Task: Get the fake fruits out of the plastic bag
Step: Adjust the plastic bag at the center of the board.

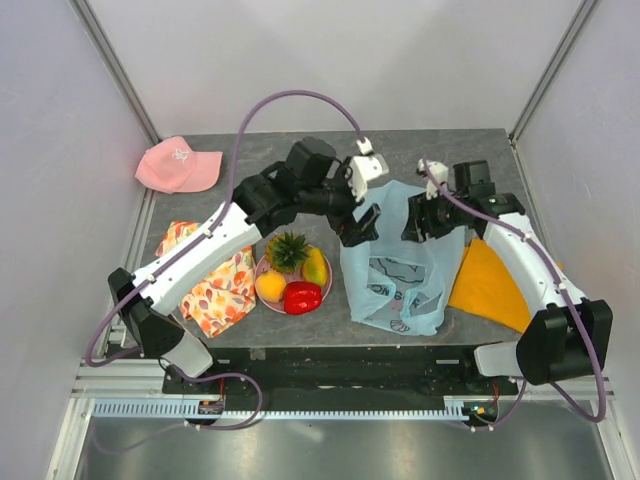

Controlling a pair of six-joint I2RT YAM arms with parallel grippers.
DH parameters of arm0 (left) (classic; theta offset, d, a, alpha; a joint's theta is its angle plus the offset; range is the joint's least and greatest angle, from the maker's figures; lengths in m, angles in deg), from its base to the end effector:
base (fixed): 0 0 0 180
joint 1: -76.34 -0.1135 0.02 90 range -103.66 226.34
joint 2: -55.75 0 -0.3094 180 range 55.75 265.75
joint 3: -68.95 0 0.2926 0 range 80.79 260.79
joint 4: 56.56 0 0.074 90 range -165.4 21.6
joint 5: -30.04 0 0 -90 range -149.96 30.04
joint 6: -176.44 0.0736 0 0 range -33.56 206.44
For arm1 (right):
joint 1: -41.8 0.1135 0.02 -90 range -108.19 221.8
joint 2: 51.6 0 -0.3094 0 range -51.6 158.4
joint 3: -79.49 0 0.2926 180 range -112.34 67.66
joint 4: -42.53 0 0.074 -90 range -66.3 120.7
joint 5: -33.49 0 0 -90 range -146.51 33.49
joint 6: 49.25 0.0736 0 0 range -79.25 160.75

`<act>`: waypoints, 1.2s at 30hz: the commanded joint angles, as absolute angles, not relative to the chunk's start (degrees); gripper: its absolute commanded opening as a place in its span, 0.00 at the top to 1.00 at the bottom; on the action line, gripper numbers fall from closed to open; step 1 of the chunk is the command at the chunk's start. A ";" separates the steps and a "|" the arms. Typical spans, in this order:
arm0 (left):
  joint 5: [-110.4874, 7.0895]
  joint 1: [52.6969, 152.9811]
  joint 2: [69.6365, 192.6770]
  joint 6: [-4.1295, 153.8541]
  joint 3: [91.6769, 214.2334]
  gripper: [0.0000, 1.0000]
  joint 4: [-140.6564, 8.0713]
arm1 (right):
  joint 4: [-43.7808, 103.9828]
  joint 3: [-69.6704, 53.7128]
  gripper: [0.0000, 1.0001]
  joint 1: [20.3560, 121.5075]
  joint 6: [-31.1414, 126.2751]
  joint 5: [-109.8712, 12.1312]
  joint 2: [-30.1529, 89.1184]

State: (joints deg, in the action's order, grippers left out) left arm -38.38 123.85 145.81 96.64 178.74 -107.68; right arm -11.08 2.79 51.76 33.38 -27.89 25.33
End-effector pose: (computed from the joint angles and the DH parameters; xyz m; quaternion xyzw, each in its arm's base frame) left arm 0.2619 -0.3260 0.4475 0.4936 0.7060 -0.3085 0.4033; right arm 0.3134 0.0908 0.3018 -0.2146 0.8991 0.2417 0.2953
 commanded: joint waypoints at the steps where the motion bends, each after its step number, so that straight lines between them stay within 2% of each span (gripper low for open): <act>1: -38.68 130.29 148.03 110.87 177.03 0.09 -106.72 | -9.29 -5.54 0.33 46.03 37.06 -32.23 26.88; 5: -40.09 134.51 155.14 114.46 179.48 0.11 -110.91 | -9.21 -12.92 0.31 42.87 38.46 -32.52 30.58; 10: -47.81 138.65 165.77 113.08 188.61 0.16 -120.16 | -10.17 -14.87 0.29 40.31 38.56 -31.11 28.66; 19: -48.53 142.34 170.10 105.52 189.77 0.19 -124.55 | -10.70 -9.78 0.28 40.14 37.41 -30.14 24.52; 25: -50.46 143.75 171.67 106.30 186.69 0.16 -124.91 | -9.82 -9.78 0.27 40.13 36.97 -27.95 25.65; 29: -54.76 143.93 175.72 107.36 187.40 0.19 -124.74 | -9.30 -10.04 0.27 40.13 35.66 -27.77 26.36; 30: -56.95 144.01 176.77 107.71 187.92 0.33 -124.73 | -9.29 -10.13 0.27 40.13 35.39 -27.77 26.27; 32: -59.16 143.67 176.69 108.59 188.62 0.53 -124.91 | -9.56 -10.65 0.27 40.13 34.95 -28.65 26.10; 33: -59.78 143.49 175.82 109.03 188.89 0.83 -125.00 | -9.82 -10.92 0.27 40.13 34.08 -29.00 25.75; 34: -61.70 143.23 175.20 109.03 188.89 0.96 -125.26 | -10.08 -11.27 0.27 40.13 33.46 -29.18 25.57; 36: -61.90 141.74 173.27 108.51 188.89 0.98 -125.70 | -10.52 -11.27 0.26 40.13 31.89 -30.66 24.96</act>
